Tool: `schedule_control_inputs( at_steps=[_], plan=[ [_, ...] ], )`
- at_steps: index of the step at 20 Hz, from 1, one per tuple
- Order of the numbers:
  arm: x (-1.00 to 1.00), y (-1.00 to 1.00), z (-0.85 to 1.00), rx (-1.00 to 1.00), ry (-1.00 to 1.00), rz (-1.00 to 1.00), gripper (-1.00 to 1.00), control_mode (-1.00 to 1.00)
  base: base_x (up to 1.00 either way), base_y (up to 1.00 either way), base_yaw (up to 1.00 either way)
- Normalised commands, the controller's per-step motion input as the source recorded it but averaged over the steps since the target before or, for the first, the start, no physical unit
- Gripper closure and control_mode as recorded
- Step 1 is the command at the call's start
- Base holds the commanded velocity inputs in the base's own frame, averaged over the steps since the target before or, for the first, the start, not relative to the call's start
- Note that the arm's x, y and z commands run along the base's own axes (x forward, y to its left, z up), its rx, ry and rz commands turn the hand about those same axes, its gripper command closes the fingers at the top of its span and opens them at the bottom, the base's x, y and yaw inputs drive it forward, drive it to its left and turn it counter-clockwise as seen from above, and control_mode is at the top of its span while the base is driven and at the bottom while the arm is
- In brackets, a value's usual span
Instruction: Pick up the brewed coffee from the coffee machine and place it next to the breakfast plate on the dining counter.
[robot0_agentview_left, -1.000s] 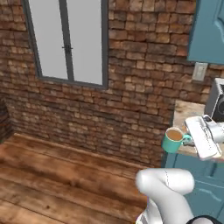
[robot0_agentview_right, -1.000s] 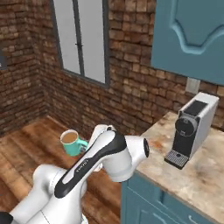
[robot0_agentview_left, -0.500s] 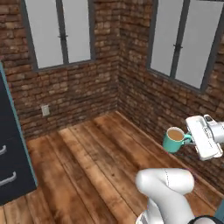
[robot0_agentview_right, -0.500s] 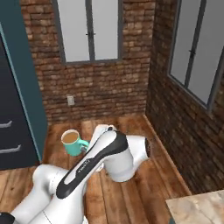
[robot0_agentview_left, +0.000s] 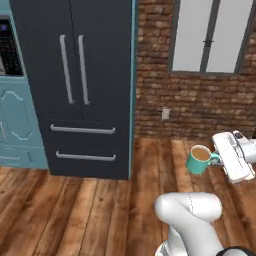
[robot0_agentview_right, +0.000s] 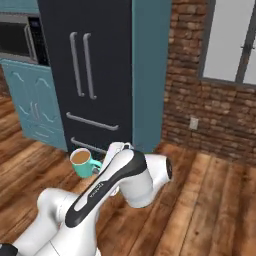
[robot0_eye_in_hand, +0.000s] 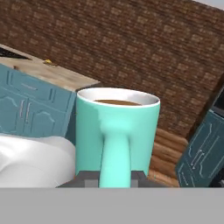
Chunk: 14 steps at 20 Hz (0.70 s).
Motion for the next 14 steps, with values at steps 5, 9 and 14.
schedule_control_inputs(
  at_steps=[5,9,14],
  plan=[
    [0.0,0.0,0.0,0.0,0.0,0.0,1.0,1.0,0.0,0.0,0.97],
    [0.0,0.0,0.0,0.0,0.0,0.0,1.0,1.0,0.18,0.01,0.85],
    [0.0,0.0,0.0,0.0,0.0,0.0,1.0,1.0,0.37,0.11,0.76]
  ],
)
